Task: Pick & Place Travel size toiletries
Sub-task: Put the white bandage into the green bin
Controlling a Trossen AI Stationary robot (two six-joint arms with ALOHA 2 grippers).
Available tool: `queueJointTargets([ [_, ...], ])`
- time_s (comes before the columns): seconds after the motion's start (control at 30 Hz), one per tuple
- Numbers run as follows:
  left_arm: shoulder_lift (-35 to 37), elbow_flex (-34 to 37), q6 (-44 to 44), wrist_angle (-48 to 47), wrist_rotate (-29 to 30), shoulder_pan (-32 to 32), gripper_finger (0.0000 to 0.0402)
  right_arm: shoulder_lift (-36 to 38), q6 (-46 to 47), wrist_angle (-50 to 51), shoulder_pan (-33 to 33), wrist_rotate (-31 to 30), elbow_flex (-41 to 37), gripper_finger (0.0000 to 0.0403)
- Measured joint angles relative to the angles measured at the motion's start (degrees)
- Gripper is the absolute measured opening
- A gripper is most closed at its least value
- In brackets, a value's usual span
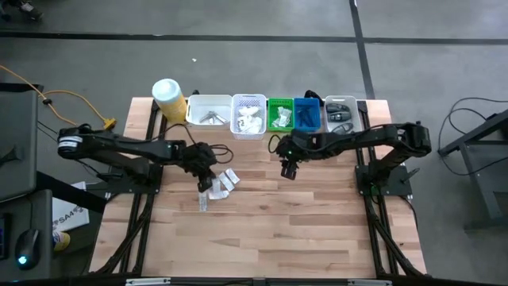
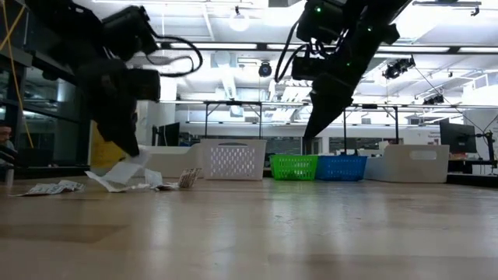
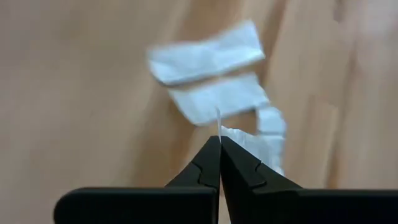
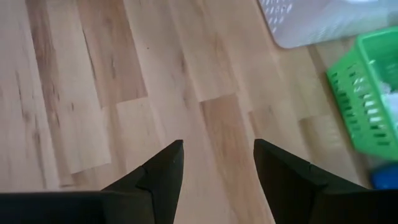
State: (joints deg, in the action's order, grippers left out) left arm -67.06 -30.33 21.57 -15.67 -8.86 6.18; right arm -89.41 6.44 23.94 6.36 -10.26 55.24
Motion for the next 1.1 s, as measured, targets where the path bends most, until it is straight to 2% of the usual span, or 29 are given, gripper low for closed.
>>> queueJointTargets([
  [0.13,5.45,-0.04,-2.08,-1.61,11.81,-2.34,0.0000,-0.04,3.52,-0.50,-1.38,-0.01,-0.02,0.0188],
  [0.27,8.68,-0.08,-6.31,1.55,20.20,-5.11,0.0000,-0.04,6.11,-3.14,-3.13,-0.03,-0.02,0.0188],
  [0.5,8.15,-0.06,-17.09,11.76,31.72,-8.20,0.0000,-0.95,6.09,-14.78,-6.37,-0.06,-0.02,0.0188],
  [0.77,5.32,-0.04,-24.80,22.24,35.67,-8.07,0.0000,-3.26,5.37,-25.40,-8.92,-0.70,-0.02,0.0188],
  [1.1,1.67,-0.02,-31.44,32.01,36.32,-8.07,0.0000,-3.89,5.28,-30.46,-9.36,-2.97,-0.02,0.0188],
])
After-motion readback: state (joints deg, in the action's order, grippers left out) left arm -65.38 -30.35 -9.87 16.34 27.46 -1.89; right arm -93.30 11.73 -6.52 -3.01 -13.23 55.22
